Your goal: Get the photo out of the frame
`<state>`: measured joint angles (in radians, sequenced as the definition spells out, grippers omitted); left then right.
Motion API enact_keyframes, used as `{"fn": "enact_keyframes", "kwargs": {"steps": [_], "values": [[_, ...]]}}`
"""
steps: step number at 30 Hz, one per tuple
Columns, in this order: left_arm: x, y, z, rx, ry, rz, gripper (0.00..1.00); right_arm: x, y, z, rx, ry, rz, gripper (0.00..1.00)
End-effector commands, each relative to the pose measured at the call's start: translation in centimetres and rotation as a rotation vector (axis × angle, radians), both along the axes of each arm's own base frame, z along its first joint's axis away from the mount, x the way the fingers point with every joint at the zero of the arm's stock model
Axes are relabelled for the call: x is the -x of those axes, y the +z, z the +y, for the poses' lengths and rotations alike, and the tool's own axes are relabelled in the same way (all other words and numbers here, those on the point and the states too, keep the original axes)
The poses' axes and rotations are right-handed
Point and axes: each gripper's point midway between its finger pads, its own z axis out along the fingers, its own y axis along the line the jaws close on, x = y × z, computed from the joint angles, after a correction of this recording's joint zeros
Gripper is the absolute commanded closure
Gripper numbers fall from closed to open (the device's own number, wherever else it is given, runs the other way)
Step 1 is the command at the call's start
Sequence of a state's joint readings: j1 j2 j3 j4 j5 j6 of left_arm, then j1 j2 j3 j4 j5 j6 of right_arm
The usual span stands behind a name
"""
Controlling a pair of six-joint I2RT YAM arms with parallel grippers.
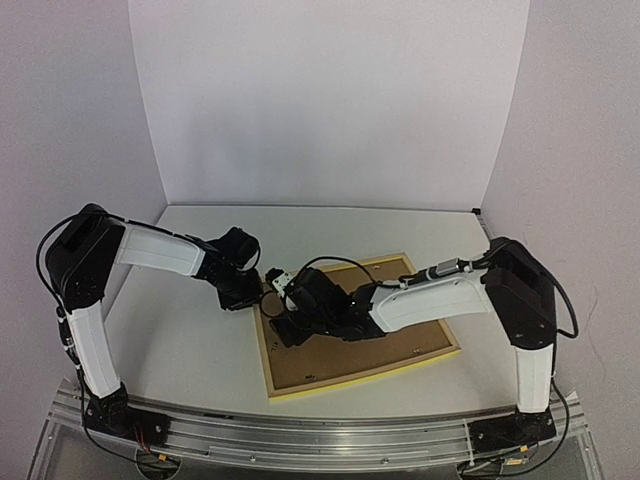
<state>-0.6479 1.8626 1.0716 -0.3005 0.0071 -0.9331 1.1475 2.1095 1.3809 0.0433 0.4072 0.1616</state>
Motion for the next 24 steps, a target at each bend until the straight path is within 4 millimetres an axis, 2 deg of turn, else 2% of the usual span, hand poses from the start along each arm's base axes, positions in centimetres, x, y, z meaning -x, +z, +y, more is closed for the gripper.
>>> {"fn": "enact_keyframes", "kwargs": {"steps": [1,3,5,10,13,19,22,24], "values": [[-0.5,0.2,-1.9,-0.011,-0.134,0.005,1.00,6.7,3.5,0.2,0.012,0.471,0.039,0.20],[-1.9,0.5,-2.3,-0.027,-0.174,-0.029,1.00,9.7,2.4,-1.7,0.109,0.659,0.076,0.19],[-3.2,0.3,-2.4,-0.035,-0.208,-0.051,1.00,10.7,1.9,-3.5,0.204,0.748,0.071,0.18],[-7.0,0.5,-2.8,-0.030,-0.284,-0.126,1.00,10.8,0.1,-8.8,0.482,0.816,0.074,0.13],[-8.9,1.0,-3.4,-0.034,-0.321,-0.163,0.98,10.2,-1.1,-10.8,0.585,0.802,0.107,0.12],[-9.9,2.0,-4.9,-0.003,-0.373,-0.181,0.71,8.2,-3.1,-11.5,0.675,0.714,0.121,0.16],[-10.0,3.3,-5.1,0.006,-0.376,-0.204,0.56,7.6,-4.3,-11.5,0.704,0.696,0.135,0.20],[-10.1,4.8,-4.9,0.006,-0.370,-0.229,0.43,7.5,-5.0,-11.2,0.706,0.686,0.148,0.24]]}}
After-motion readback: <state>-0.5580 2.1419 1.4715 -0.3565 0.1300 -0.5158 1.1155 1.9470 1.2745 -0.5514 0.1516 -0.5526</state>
